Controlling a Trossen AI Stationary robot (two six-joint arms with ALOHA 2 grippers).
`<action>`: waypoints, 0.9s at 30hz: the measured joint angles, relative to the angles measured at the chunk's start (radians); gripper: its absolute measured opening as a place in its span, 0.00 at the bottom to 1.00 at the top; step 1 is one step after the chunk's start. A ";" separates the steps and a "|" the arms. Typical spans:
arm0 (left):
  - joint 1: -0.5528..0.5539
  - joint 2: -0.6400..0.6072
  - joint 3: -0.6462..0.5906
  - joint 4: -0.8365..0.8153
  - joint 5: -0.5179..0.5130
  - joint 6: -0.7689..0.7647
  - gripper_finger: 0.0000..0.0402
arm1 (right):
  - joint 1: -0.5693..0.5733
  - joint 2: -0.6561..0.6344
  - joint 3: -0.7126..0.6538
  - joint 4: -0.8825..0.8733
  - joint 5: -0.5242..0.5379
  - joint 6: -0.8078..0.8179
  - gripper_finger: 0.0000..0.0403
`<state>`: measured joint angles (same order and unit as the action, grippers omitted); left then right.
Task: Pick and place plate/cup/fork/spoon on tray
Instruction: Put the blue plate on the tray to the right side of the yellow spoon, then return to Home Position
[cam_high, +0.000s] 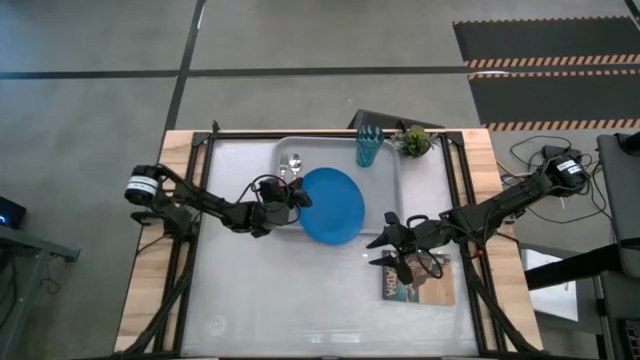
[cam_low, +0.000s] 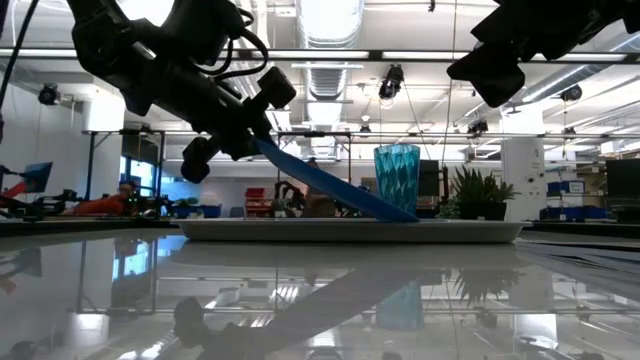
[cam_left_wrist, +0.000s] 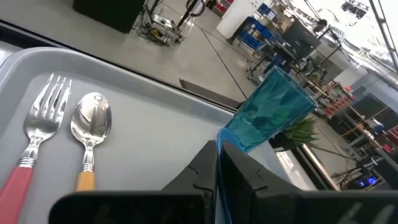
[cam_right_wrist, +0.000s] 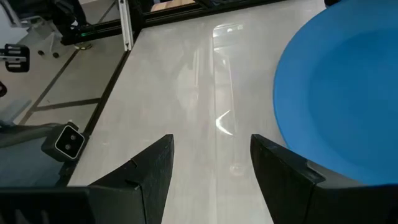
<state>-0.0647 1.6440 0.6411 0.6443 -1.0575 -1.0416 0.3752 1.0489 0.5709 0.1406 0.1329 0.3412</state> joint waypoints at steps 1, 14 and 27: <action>0.000 0.000 0.000 0.000 0.000 0.000 0.00 | 0.000 0.000 0.000 0.000 0.000 0.000 0.50; -0.003 -0.019 -0.008 -0.004 0.076 0.049 0.35 | 0.000 0.000 -0.004 0.004 0.000 0.029 0.50; -0.064 -0.119 -0.004 -0.004 0.486 0.487 0.43 | 0.000 0.000 -0.025 0.000 0.027 0.051 0.50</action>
<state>-0.1289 1.5246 0.6373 0.6407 -0.5717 -0.5545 0.3752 1.0485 0.5454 0.1408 0.1599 0.3924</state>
